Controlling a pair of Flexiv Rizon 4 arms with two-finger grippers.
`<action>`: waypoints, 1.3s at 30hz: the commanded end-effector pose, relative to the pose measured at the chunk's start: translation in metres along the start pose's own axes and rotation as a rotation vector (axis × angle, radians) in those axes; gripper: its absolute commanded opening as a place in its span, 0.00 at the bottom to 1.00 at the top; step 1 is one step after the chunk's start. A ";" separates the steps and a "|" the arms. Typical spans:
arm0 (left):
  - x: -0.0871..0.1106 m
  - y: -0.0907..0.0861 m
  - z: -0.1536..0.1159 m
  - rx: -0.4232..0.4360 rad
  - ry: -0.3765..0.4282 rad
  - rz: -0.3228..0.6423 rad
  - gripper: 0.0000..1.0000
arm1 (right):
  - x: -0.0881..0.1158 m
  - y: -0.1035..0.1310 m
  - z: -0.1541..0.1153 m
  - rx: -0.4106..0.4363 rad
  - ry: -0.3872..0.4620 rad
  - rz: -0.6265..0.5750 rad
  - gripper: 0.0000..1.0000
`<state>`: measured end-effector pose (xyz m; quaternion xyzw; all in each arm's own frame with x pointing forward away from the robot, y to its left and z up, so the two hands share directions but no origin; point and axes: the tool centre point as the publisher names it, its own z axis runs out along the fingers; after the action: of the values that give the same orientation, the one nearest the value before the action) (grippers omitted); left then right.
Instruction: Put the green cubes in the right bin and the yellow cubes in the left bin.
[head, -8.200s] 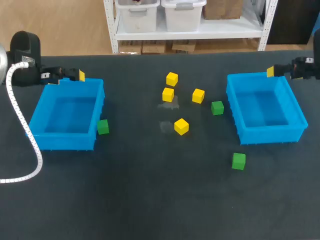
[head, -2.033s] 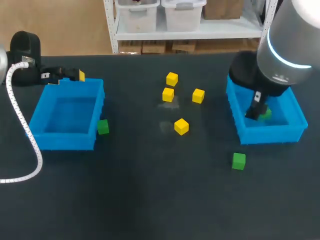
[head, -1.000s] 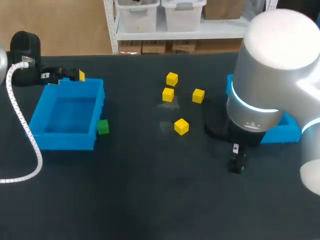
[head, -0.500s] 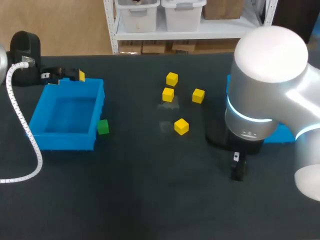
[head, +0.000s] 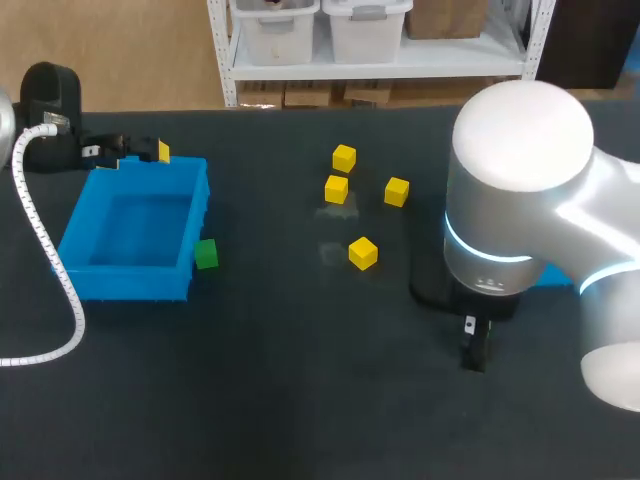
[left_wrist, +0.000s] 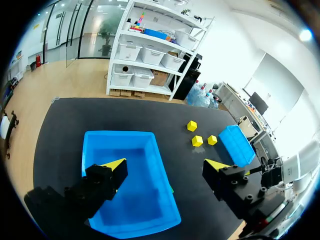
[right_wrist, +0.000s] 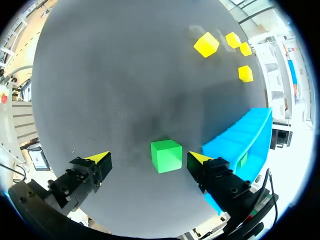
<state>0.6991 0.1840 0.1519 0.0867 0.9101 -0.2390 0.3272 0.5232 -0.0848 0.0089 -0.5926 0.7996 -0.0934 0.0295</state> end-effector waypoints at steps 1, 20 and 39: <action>0.001 0.001 0.000 0.007 -0.005 0.002 1.00 | -0.004 -0.002 0.009 0.000 0.004 0.001 1.00; 0.001 0.001 0.000 0.007 -0.005 0.002 1.00 | 0.001 -0.014 0.021 0.017 0.032 0.003 1.00; 0.001 0.001 0.000 0.007 -0.005 0.002 1.00 | 0.000 -0.021 0.017 0.018 0.018 -0.003 0.00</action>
<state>0.6991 0.1840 0.1519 0.0867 0.9101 -0.2390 0.3272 0.5451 -0.0909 -0.0059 -0.5925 0.7979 -0.1083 0.0250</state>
